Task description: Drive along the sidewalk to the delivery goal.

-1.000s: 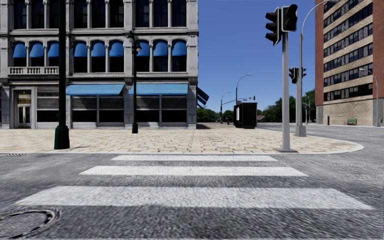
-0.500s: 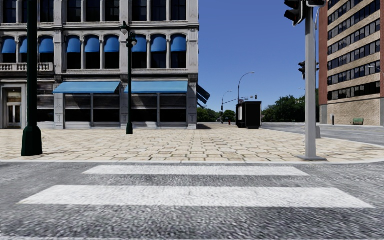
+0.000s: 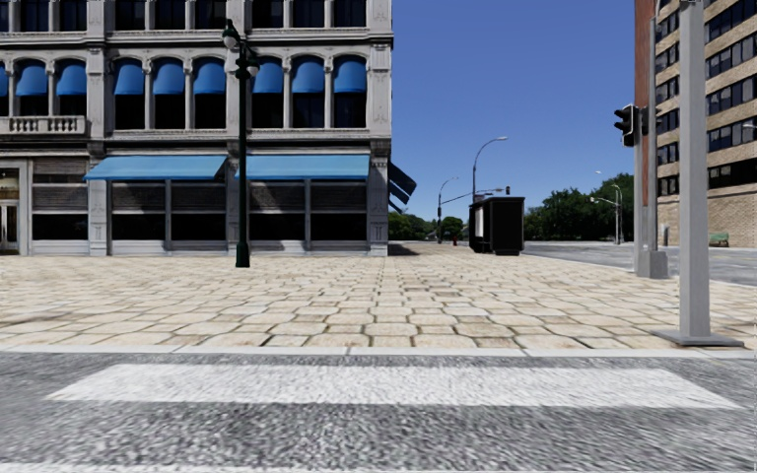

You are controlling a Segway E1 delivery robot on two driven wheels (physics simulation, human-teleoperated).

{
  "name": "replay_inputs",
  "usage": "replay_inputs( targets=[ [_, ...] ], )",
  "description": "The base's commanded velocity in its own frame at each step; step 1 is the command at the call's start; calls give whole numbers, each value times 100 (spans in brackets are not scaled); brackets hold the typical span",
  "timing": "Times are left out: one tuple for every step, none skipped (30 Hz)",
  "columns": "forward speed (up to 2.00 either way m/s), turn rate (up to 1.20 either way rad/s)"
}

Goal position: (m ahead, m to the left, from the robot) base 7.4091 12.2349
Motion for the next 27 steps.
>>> replay_inputs(
  targets=[
    [200,0],
    [200,0],
    [200,0],
    [200,0],
    [200,0],
    [200,0],
    [200,0],
    [200,0],
    [200,0],
    [200,0],
    [200,0],
    [200,0],
    [200,0],
    [200,0],
    [200,5],
    [200,6],
    [200,6],
    [200,6],
    [200,6],
    [200,6],
    [200,6],
    [200,8],
    [200,8],
    [200,11],
    [195,13],
    [183,14],
    [183,14]
  ],
)
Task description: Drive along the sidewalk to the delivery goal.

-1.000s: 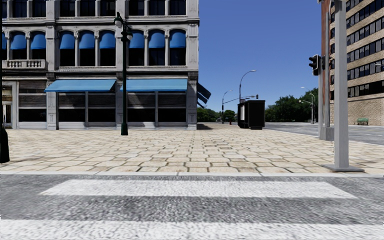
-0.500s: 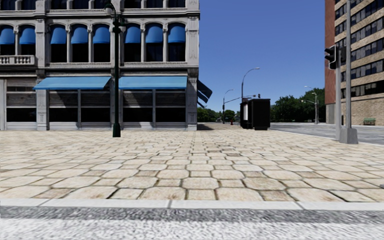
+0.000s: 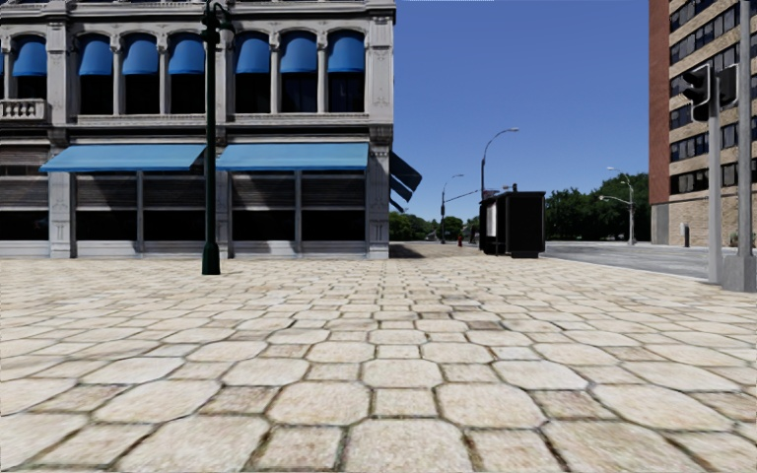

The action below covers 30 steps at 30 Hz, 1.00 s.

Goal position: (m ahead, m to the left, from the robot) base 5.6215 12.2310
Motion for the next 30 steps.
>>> replay_inputs(
  targets=[
    [168,14],
    [158,14],
    [155,17],
    [154,19],
    [154,19],
    [153,20],
    [153,22],
    [153,22],
    [153,22],
    [153,22],
    [153,23],
    [153,23],
    [153,24],
    [153,24],
    [153,26],
    [153,28],
    [153,30],
    [153,30],
    [153,30],
    [153,31],
    [153,31],
    [153,33],
    [153,36],
    [153,36],
    [153,38],
    [153,45],
    [153,52],
    [153,52],
    [153,54],
    [153,54]
  ],
)
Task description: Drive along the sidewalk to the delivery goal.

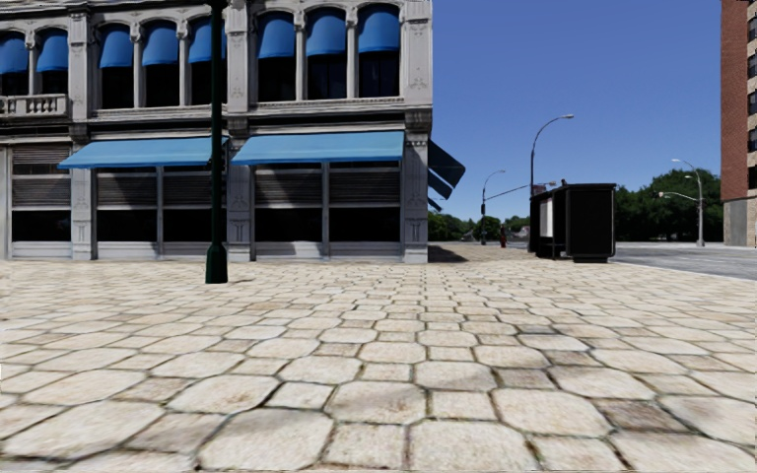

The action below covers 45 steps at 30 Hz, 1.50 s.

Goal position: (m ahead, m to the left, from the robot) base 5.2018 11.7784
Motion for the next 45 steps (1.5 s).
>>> replay_inputs(
  targets=[
    [153,54],
    [153,54],
    [153,54],
    [153,54],
    [153,54],
    [153,54],
    [153,54],
    [153,54],
    [154,54],
    [154,54],
    [154,54],
    [154,54],
    [155,54],
    [161,54],
    [161,54],
    [161,54],
    [161,54],
    [161,54],
    [161,54],
    [161,54],
    [161,54],
    [161,54],
    [162,54],
    [162,54],
    [162,54],
    [162,54],
    [163,54],
    [163,54],
    [163,54],
    [163,55],
    [164,56],
    [164,56],
    [165,57],
    [165,57],
    [165,57],
    [165,57],
    [165,57],
    [165,57],
    [165,57],
    [165,59],
    [165,60],
    [165,60],
    [165,60],
    [165,60],
    [165,60]
  ],
)
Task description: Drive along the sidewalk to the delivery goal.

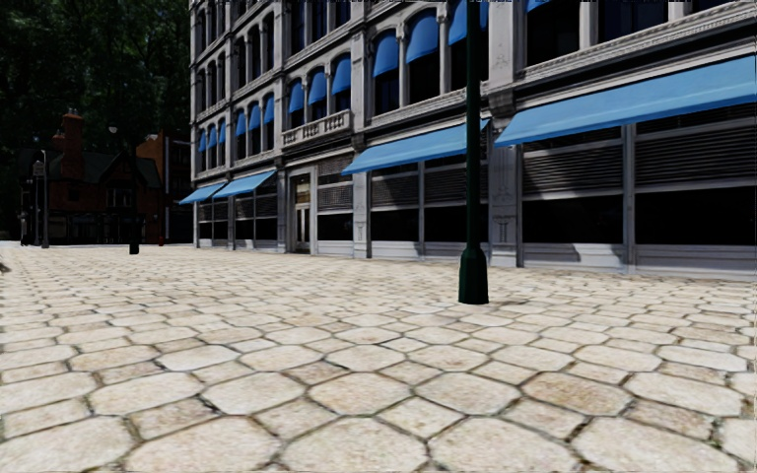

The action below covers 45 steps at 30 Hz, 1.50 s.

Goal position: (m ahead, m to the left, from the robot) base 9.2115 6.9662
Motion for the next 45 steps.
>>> replay_inputs(
  targets=[
    [165,60],
    [165,60],
    [165,60],
    [165,60],
    [165,61],
    [165,62],
    [165,66],
    [165,66],
    [165,67],
    [165,67],
    [165,67],
    [165,67],
    [165,67],
    [165,67],
    [165,67],
    [165,67],
    [165,67],
    [165,67],
    [165,67],
    [165,67],
    [165,68],
    [165,68],
    [165,69],
    [165,73],
    [165,79],
    [165,79],
    [165,81],
    [165,81],
    [165,82],
    [165,82],
    [165,82],
    [165,82],
    [165,82],
    [165,82],
    [165,82],
    [165,82],
    [165,79],
    [165,74],
    [165,69],
    [165,69],
    [165,67],
    [166,52],
    [167,0],
    [167,0],
    [167,0]
  ],
)
